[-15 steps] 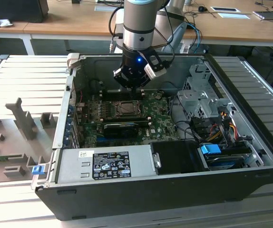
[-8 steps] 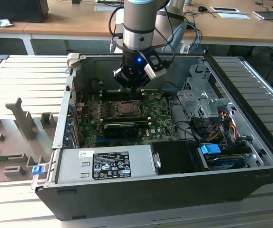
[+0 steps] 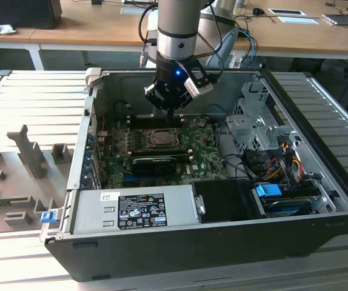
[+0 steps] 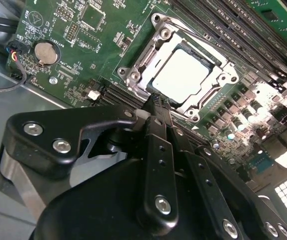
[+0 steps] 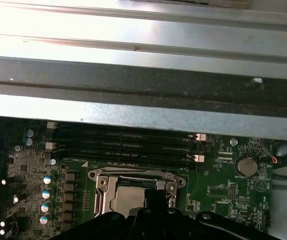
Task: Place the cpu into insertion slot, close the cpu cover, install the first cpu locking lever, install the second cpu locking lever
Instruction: 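Install the second cpu locking lever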
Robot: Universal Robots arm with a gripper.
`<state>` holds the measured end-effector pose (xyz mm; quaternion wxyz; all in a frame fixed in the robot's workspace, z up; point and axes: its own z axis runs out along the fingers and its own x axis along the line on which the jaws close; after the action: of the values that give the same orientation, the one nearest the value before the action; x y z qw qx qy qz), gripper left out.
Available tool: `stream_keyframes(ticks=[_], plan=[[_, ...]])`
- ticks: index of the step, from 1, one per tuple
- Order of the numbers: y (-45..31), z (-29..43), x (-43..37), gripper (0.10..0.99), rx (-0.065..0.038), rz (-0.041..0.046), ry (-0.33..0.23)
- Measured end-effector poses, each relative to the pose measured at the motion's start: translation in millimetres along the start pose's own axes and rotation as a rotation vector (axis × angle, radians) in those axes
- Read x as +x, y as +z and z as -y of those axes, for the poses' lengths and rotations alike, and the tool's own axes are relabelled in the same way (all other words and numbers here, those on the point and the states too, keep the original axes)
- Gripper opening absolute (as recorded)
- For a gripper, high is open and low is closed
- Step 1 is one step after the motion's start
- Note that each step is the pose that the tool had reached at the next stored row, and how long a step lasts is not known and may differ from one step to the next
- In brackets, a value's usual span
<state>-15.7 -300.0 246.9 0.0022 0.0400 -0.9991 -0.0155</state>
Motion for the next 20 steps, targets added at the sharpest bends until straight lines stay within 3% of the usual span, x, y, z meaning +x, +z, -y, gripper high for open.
stream_keyframes(ticks=[12, 20], plan=[[-0.5, 18.4, 1.5, 0.106, 0.000, 0.0000, 0.000], [-6.8, 22.2, 1.8, 0.106, 0.000, 0.0000, 0.000]])
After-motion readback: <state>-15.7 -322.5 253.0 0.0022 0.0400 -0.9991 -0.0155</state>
